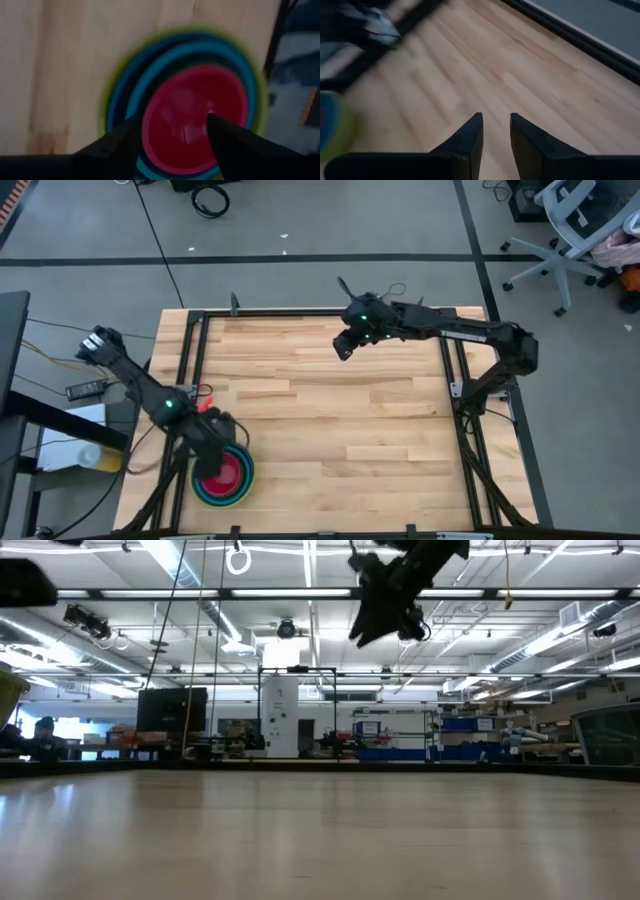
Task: Nest bowls inside each other
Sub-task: Stack the pink bowl into the light green bowl, then return to Home Position
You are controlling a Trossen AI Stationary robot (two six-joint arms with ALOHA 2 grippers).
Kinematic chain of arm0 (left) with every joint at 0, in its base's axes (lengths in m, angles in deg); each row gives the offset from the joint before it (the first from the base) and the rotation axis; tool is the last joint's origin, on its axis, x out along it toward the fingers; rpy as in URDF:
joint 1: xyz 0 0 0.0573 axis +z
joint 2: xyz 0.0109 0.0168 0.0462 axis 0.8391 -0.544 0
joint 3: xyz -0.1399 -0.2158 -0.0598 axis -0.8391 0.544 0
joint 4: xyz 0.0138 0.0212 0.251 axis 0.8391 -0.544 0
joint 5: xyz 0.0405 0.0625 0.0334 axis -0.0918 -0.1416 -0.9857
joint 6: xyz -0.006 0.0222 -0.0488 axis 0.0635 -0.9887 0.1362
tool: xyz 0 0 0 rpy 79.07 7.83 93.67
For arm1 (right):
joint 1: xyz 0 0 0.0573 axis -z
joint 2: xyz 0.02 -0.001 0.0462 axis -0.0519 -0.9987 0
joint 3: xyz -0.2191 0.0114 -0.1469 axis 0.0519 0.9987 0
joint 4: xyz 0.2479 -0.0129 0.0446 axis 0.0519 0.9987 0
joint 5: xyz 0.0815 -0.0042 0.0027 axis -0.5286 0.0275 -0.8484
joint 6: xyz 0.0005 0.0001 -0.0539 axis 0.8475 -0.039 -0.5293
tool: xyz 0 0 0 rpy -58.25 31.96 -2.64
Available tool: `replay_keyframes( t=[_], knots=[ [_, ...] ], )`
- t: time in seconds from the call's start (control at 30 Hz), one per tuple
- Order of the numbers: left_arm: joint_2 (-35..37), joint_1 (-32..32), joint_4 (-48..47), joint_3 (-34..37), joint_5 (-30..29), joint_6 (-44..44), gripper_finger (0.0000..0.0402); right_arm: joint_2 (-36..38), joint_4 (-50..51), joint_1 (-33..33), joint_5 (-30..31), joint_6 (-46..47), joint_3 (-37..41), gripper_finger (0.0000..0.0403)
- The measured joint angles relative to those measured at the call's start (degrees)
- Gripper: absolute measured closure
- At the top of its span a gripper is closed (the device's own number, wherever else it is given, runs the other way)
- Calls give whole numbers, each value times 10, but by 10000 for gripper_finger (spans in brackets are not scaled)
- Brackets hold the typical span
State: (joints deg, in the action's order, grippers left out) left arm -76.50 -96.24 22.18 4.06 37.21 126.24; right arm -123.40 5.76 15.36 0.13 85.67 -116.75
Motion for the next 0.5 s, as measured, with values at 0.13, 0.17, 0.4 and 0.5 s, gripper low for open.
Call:
replay_keyframes(
  t=[0.13,0.17,0.4,0.5],
  knots=[
    [54,26,-7,-31,-85,-18,158,57,-43,-19,1,14,0,300],
    [66,36,-4,-38,-116,-31,160,74,-59,-23,2,12,0,300],
    [99,133,237,-18,-275,-214,232,177,-142,-75,31,-56,33,351],
    [79,180,386,30,-243,-280,286,225,-225,-95,34,-51,95,392]
  ],
)
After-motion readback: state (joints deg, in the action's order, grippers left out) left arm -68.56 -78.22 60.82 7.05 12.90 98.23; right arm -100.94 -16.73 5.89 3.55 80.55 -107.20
